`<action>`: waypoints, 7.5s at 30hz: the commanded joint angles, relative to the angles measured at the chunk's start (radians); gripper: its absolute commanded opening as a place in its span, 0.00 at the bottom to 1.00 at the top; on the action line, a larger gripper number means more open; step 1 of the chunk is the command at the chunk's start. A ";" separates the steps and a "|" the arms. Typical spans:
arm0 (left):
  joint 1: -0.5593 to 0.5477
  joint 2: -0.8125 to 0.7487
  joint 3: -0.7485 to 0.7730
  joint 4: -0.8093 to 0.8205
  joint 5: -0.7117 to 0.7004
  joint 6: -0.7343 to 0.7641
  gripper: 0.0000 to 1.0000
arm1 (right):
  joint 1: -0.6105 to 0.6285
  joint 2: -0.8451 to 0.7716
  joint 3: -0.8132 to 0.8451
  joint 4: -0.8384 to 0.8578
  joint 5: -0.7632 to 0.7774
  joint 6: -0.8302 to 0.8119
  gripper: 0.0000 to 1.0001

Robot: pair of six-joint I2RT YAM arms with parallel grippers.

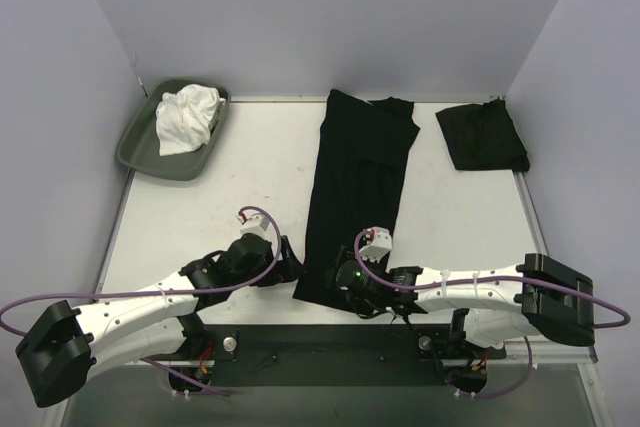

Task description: Fold and stack the t-shirts

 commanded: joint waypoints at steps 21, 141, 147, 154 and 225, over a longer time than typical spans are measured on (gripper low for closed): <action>0.015 -0.001 0.005 0.025 0.008 0.004 0.96 | -0.011 -0.025 0.023 0.006 0.048 0.001 0.00; 0.007 0.431 0.358 0.209 0.209 0.173 0.98 | -0.420 -0.289 0.053 -0.389 -0.080 -0.354 0.79; 0.053 0.670 0.497 0.258 0.299 0.208 0.97 | -0.492 -0.021 0.185 -0.300 -0.159 -0.439 0.79; 0.079 0.807 0.576 0.314 0.330 0.204 0.98 | -0.574 0.054 0.195 -0.234 -0.208 -0.468 0.79; -0.016 -0.110 -0.202 0.166 0.184 -0.121 0.97 | -0.140 -0.696 -0.207 -0.704 -0.055 0.010 0.82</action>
